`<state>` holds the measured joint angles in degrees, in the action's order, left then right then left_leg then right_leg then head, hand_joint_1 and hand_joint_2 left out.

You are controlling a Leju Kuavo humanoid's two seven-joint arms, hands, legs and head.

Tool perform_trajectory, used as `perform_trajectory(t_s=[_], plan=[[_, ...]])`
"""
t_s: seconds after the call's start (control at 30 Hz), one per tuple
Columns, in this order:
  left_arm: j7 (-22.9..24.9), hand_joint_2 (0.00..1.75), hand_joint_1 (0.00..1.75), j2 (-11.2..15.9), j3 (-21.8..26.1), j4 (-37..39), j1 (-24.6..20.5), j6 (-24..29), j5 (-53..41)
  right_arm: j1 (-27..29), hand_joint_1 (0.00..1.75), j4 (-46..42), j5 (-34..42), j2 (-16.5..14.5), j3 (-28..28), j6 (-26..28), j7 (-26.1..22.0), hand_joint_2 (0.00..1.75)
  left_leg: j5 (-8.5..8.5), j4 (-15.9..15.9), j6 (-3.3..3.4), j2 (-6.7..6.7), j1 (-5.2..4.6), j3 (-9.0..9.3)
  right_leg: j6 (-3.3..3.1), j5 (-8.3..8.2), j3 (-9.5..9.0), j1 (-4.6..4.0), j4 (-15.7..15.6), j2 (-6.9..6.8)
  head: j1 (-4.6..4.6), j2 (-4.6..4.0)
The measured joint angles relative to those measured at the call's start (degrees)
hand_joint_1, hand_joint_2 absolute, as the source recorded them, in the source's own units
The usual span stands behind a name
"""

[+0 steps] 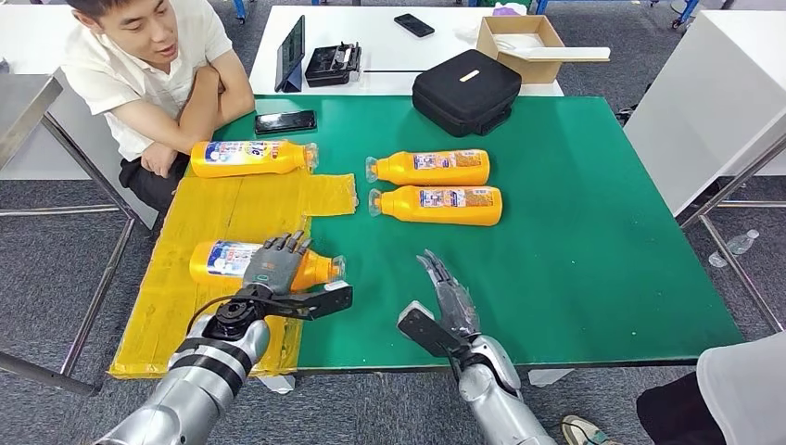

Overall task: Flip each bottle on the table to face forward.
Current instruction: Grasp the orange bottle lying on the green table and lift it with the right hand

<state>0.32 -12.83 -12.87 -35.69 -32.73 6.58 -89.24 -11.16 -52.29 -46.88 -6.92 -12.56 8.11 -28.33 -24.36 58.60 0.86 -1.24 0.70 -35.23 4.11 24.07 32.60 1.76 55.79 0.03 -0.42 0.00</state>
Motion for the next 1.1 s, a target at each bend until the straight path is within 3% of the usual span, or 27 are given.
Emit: perform_trajectory(t_s=[0.2,0.53,0.93,1.1], plan=[[-2.48,1.75,0.00,-0.34,-3.48,-10.65,6.57,0.86,1.94,2.08,0.00,-0.51,-0.15,0.17,0.76,0.37,0.40,1.75,0.00,0.01,0.00,0.03,-0.01,-0.31,0.02,-0.01,0.31,0.01,0.01,0.01,0.00,0.00],[-3.24,1.75,0.00,-0.35,-8.99,-32.21,18.27,8.90,2.45,5.91,0.00,-4.17,-1.54,0.17,2.19,0.71,2.03,1.75,-0.04,0.01,-0.03,0.03,0.00,-0.61,0.01,0.02,0.61,0.00,0.00,0.01,0.01,0.00],[-3.93,1.75,0.00,-0.35,-10.92,-42.64,21.93,11.38,2.86,7.20,0.00,-6.37,-2.25,-0.05,2.78,0.05,2.43,1.75,-0.03,0.01,-0.02,0.04,0.00,-0.60,0.01,0.01,0.61,0.00,0.00,0.01,0.00,0.00],[-10.01,1.75,0.00,-0.79,-11.06,-47.69,24.58,12.48,15.26,8.88,0.00,-8.98,-0.62,-0.09,2.87,-0.07,1.42,1.75,-0.04,0.01,-0.03,0.03,0.00,-0.62,0.01,0.02,0.62,0.01,0.00,0.01,0.01,0.00]])
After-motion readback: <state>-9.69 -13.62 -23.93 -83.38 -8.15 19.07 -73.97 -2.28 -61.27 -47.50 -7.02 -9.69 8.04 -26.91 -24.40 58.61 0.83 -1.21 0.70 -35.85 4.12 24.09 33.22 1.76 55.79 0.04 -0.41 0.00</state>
